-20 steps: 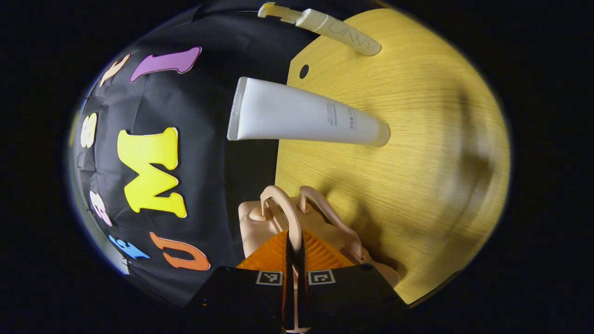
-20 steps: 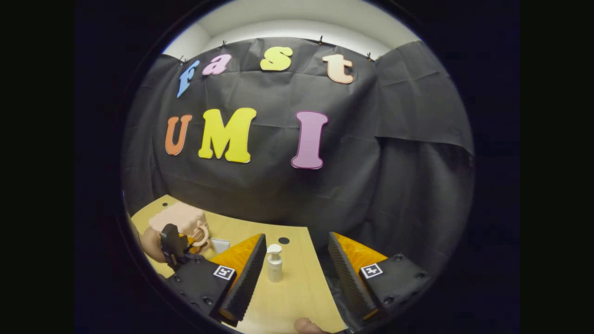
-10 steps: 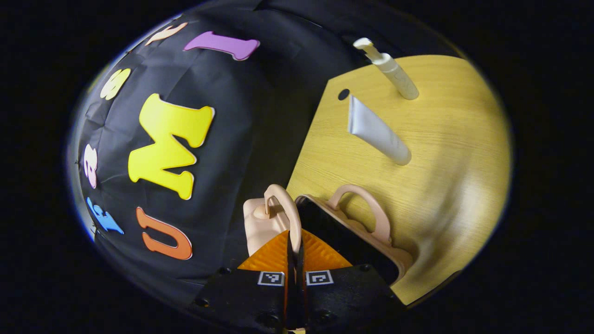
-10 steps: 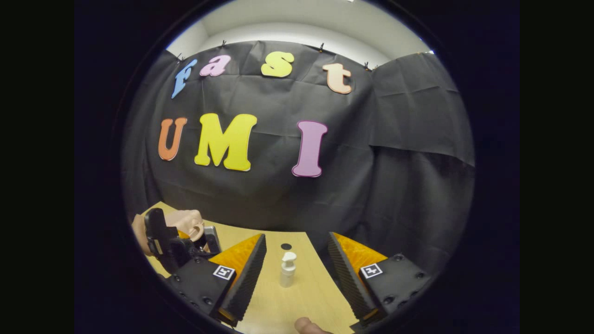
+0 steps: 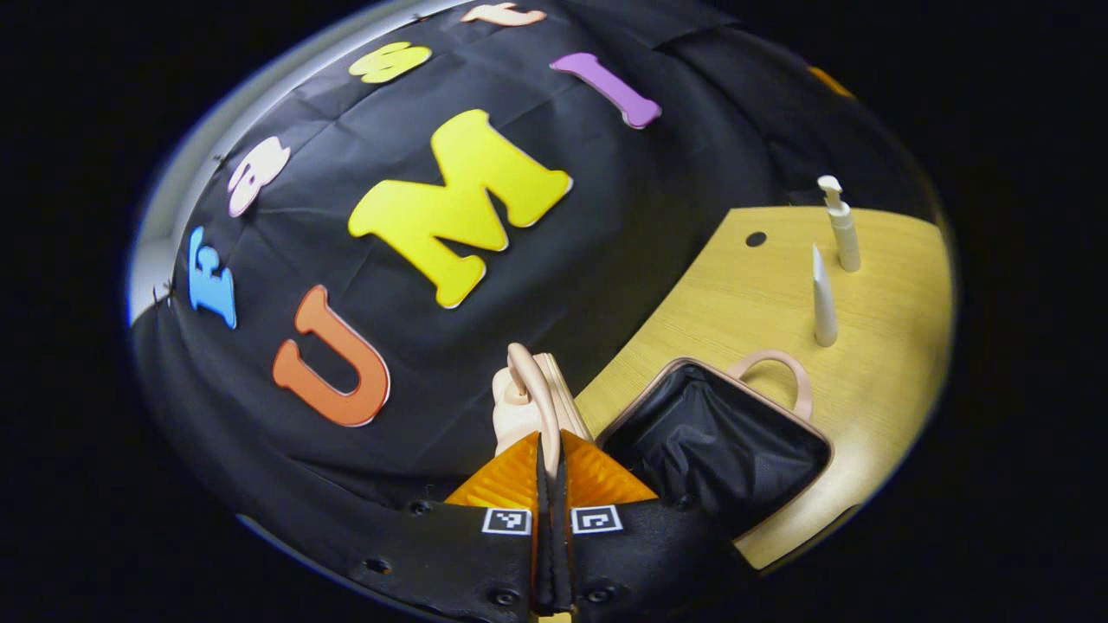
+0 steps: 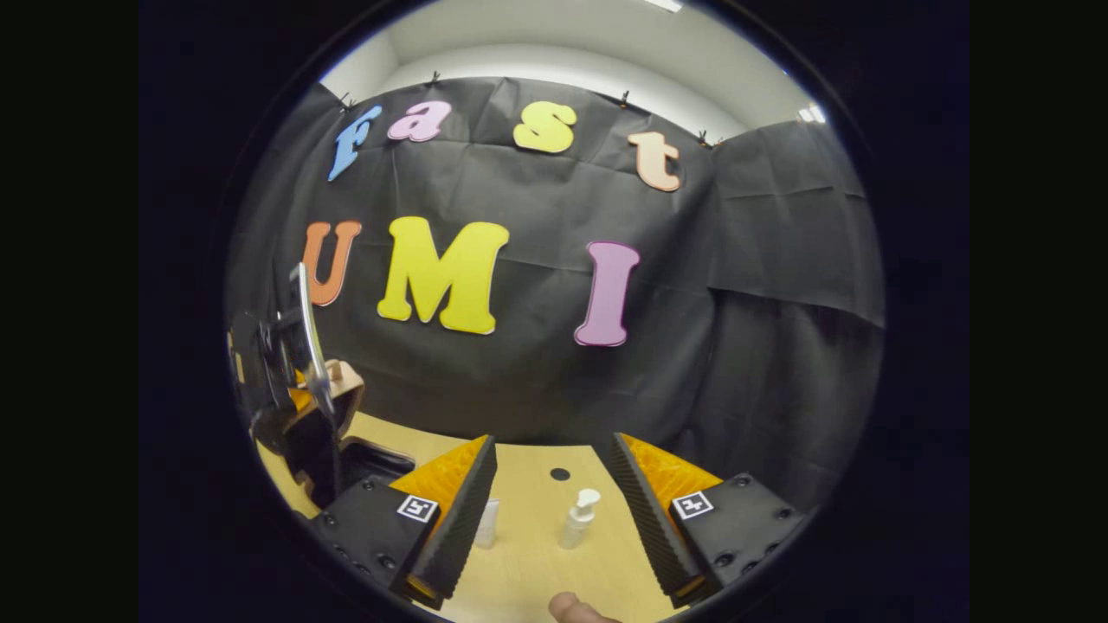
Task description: First open the suitcase, pack the skin care products into it, and then close the suitcase.
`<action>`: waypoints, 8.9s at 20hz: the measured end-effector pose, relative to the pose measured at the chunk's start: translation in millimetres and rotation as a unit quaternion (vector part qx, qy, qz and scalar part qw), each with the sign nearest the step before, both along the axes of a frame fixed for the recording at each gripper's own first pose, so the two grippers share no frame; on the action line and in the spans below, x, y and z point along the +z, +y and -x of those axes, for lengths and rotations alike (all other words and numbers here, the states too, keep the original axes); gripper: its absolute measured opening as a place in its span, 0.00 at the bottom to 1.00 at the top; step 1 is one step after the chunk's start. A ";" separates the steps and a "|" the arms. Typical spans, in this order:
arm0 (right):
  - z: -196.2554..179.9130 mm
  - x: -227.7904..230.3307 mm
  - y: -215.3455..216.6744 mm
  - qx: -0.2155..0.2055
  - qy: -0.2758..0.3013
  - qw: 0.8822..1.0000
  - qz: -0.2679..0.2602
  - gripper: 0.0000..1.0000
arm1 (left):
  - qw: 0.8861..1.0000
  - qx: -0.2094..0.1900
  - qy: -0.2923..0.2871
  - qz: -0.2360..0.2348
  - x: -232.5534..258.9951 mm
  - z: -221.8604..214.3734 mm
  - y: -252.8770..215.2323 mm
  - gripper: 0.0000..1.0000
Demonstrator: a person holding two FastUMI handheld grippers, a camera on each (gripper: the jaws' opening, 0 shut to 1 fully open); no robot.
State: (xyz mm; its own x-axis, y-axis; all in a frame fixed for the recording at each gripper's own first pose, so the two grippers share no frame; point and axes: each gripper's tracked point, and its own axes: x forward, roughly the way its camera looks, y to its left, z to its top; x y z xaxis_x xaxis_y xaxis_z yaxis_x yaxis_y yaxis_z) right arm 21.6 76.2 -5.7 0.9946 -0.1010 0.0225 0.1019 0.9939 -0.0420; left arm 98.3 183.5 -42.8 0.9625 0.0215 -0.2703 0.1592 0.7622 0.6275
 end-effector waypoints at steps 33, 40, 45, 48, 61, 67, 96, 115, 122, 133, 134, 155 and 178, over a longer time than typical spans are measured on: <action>18.0 -10.4 84.8 0.009 0.051 0.998 0.037 0.80 | 0.763 0.245 0.115 0.587 -264.5 -22.8 296.1 0.10; 21.5 -11.8 66.0 0.042 0.038 0.997 0.054 0.79 | 0.750 0.276 0.091 0.594 -245.4 -3.6 294.4 0.48; 14.5 -18.5 37.2 0.066 0.029 0.996 0.048 0.79 | 0.789 0.257 0.065 0.554 -202.1 20.0 259.5 0.98; 5.5 -28.1 20.1 0.078 0.032 0.996 0.040 0.80 | 0.819 0.221 0.056 0.526 -168.0 30.2 217.8 0.98; -37.7 -78.1 -64.3 0.109 0.077 0.991 0.006 0.80 | 0.876 0.112 0.099 0.458 -135.3 31.9 -30.2 0.98; -52.8 -98.6 -92.4 0.129 0.089 0.987 0.024 0.79 | 0.878 0.046 0.139 0.456 -145.9 33.8 -143.8 0.98; -113.0 -228.3 -145.9 0.167 0.215 0.962 0.021 0.80 | 0.899 -0.123 0.245 0.342 -246.0 -60.2 -358.3 0.57; -214.9 -305.8 -94.9 0.164 0.258 0.952 -0.031 0.58 | 0.927 0.054 0.197 0.315 -162.8 134.2 -208.9 0.34; -184.0 -292.4 -73.2 0.146 0.267 0.952 -0.044 0.49 | 0.922 0.107 0.183 0.324 -152.9 145.7 -128.8 0.34; -27.5 -205.2 25.7 0.192 0.230 0.954 -0.024 0.49 | 0.928 0.082 0.196 0.305 -169.3 20.2 -63.6 0.34; -19.0 -200.0 34.6 0.196 0.228 0.953 -0.025 0.49 | 0.925 0.079 0.215 0.304 -180.2 13.5 -65.8 0.34; -43.2 -191.3 100.9 0.176 0.263 0.948 -0.035 0.49 | 0.893 0.116 0.336 0.277 -277.4 -46.6 -64.0 0.38; -119.9 -159.1 215.3 0.256 0.256 0.931 0.036 0.47 | 0.906 0.046 0.119 0.404 -140.0 7.1 -22.2 0.88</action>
State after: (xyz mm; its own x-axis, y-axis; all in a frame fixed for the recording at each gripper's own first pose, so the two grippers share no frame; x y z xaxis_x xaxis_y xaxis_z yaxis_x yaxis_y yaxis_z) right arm 141.4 291.5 -164.9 0.7940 0.3723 -0.4806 -0.4363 0.8995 -0.0239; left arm 91.2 161.3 -182.8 0.8789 -0.1995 -0.4333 0.1300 0.9741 -0.1850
